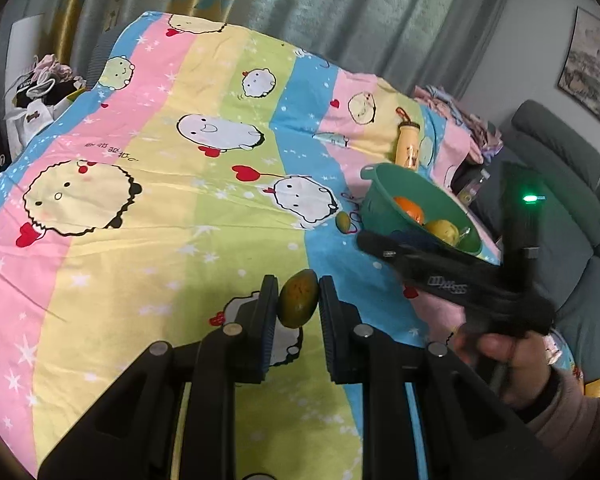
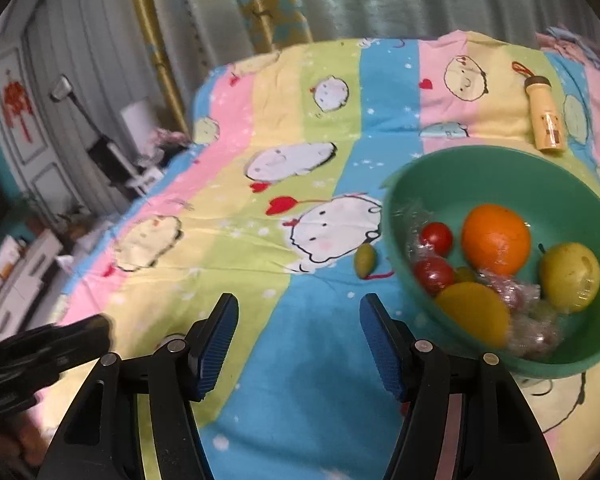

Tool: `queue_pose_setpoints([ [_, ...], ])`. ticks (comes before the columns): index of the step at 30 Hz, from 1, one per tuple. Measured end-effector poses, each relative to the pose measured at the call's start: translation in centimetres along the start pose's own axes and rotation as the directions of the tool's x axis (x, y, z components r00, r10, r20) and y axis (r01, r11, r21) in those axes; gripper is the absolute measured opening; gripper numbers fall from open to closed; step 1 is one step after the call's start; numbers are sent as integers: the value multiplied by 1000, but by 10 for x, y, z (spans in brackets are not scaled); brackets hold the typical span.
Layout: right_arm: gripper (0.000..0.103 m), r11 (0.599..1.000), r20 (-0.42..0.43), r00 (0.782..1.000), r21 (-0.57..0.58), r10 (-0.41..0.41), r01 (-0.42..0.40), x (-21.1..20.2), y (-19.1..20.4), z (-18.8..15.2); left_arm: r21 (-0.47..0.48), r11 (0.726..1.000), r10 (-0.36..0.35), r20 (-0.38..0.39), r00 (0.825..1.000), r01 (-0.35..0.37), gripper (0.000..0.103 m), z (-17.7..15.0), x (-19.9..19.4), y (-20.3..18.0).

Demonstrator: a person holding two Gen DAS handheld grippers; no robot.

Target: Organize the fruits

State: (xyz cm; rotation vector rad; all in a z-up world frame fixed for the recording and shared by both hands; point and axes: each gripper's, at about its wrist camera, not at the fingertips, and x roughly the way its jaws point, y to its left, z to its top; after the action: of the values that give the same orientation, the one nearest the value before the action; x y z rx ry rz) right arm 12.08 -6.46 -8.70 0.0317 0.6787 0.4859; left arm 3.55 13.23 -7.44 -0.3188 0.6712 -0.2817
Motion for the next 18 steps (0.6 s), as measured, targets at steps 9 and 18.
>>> queue_pose_setpoints([
  [9, 63, 980, -26, 984, 83, -177, 179, 43, 12, 9, -13, 997, -69, 35, 997, 69, 20, -6, -12, 22],
  [18, 43, 922, -94, 935, 156, -343, 354, 75, 2, 23, -42, 985, -167, 68, 984, 170, 20, -5, -17, 36],
])
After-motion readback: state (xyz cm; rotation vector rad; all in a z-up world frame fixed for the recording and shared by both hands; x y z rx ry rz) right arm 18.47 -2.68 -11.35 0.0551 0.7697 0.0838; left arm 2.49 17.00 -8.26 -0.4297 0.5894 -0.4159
